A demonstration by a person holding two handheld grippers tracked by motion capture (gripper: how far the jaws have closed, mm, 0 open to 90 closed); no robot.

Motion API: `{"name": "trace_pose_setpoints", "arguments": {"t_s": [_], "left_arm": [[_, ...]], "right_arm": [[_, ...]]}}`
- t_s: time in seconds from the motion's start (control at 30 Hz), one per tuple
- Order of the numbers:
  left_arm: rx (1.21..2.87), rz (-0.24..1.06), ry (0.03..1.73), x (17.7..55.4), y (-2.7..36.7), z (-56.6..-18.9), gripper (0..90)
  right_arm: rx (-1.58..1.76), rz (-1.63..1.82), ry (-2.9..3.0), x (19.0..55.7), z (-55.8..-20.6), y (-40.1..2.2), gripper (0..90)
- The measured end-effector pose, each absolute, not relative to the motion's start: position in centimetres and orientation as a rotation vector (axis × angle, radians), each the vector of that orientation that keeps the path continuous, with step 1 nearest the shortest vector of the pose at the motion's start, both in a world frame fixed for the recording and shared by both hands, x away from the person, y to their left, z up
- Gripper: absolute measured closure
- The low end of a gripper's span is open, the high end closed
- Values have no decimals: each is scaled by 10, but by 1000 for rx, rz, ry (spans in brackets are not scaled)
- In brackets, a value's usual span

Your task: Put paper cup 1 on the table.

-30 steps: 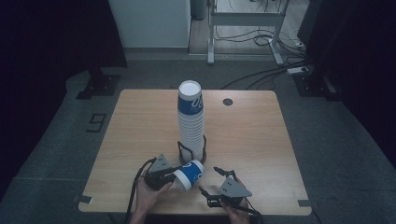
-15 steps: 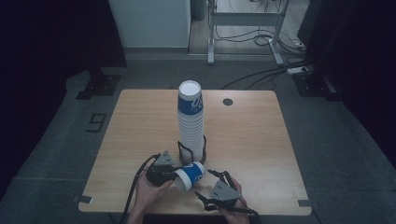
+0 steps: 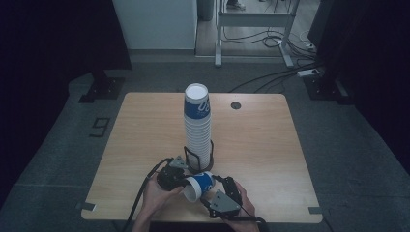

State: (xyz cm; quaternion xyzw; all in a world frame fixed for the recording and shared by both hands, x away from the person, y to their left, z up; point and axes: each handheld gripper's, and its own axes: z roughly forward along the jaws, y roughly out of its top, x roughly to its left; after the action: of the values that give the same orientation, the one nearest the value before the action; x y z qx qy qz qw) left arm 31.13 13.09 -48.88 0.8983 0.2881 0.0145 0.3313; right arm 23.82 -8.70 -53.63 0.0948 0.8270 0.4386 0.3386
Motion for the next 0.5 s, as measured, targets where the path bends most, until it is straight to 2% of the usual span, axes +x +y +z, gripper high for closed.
{"name": "trace_pose_setpoints", "arguments": {"t_s": [0.5], "left_arm": [[2386, -13, 743, 312, 117, -486, 850]], "right_arm": [[31, 1081, 2138, 236, -533, -62, 70]]}}
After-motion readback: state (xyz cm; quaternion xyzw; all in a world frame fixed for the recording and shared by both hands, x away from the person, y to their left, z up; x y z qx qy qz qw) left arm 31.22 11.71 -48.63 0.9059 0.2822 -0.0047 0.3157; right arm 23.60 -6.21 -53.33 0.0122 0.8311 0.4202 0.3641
